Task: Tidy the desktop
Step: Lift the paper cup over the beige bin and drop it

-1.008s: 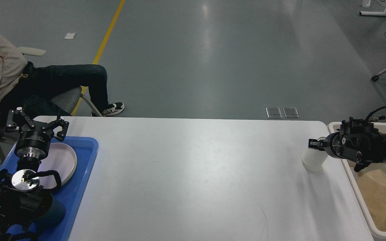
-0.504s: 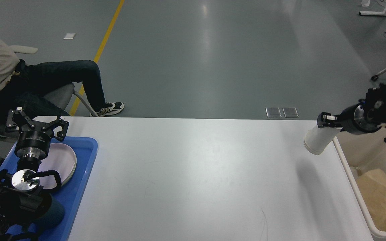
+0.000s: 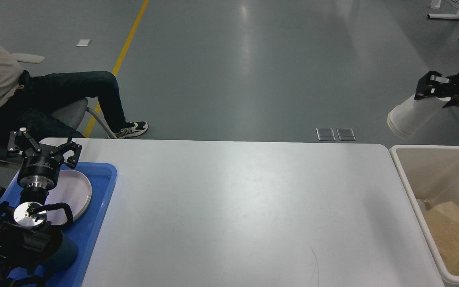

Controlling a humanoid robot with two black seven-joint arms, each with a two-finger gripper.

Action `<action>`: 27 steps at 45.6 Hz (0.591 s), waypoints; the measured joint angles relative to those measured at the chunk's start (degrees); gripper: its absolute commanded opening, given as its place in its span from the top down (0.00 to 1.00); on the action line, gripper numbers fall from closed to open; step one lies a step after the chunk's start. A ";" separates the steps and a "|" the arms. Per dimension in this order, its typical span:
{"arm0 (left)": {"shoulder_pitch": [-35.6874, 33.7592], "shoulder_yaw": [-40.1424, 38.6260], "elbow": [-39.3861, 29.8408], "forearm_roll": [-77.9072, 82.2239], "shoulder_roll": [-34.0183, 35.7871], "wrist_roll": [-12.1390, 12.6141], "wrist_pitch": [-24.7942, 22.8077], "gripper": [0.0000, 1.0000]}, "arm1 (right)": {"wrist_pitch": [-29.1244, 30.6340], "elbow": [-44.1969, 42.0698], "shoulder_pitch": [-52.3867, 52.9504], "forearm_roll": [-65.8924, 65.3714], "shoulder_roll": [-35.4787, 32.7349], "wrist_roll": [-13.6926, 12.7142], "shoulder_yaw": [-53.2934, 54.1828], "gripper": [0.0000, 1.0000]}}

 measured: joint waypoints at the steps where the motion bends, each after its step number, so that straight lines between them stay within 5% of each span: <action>1: 0.00 0.00 0.00 0.00 0.00 0.00 0.00 0.04 | -1.24 -1.44 -2.51 0.05 -0.03 0.02 0.02 1.00; 10: 0.00 0.00 -0.03 0.00 0.00 0.00 0.00 0.04 | -10.81 -10.62 -20.34 0.17 -0.22 0.00 0.58 1.00; 11: 0.00 0.00 -0.03 0.00 0.00 0.00 0.00 0.04 | -11.50 -11.59 -21.98 0.20 -0.22 0.01 0.71 0.95; 15: 0.00 0.00 -0.02 0.00 0.00 0.00 0.00 0.04 | -13.42 -16.15 -29.14 0.26 0.04 0.01 2.14 0.28; 17: 0.00 0.00 -0.02 0.00 0.00 0.00 0.00 0.04 | -13.89 -18.10 -32.34 0.26 0.27 0.01 3.56 0.12; 20: 0.00 0.00 -0.02 0.00 0.00 0.00 0.00 0.04 | -15.03 -21.05 -37.46 0.26 0.58 0.00 7.12 0.01; 27: 0.00 0.00 0.00 0.00 0.00 0.00 0.01 0.04 | -17.59 -25.88 -46.39 0.23 1.06 0.04 16.70 0.01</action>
